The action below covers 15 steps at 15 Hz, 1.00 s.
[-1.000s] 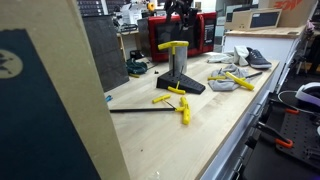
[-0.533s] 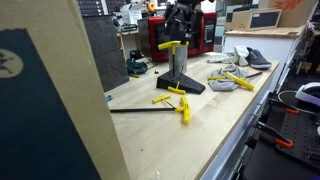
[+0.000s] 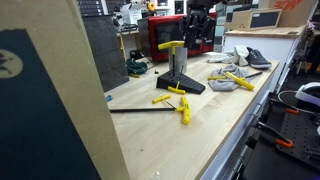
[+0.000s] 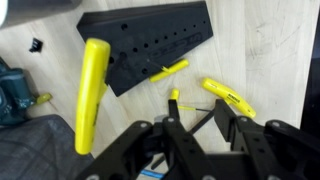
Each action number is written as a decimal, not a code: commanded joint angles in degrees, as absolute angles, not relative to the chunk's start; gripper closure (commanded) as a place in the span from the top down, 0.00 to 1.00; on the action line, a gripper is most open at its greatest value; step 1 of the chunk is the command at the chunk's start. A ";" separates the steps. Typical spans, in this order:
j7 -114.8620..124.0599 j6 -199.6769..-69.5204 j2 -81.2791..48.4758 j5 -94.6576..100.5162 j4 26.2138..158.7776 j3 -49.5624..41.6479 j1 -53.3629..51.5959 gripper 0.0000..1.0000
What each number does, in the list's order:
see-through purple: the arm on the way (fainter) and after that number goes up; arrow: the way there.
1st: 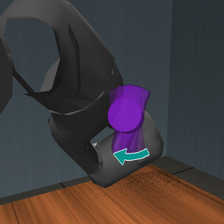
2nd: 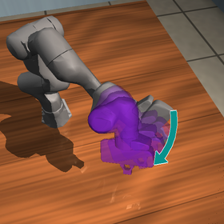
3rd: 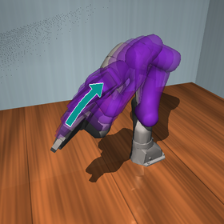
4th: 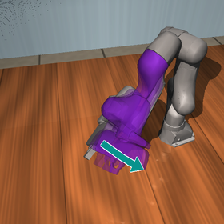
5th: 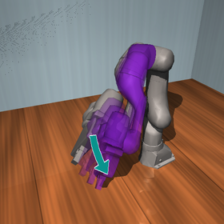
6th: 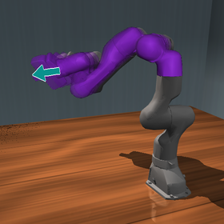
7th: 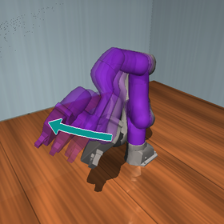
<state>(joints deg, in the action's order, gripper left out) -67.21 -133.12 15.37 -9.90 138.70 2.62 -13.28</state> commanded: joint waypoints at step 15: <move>-62.62 -147.69 11.48 3.83 139.88 1.98 -7.10 0.00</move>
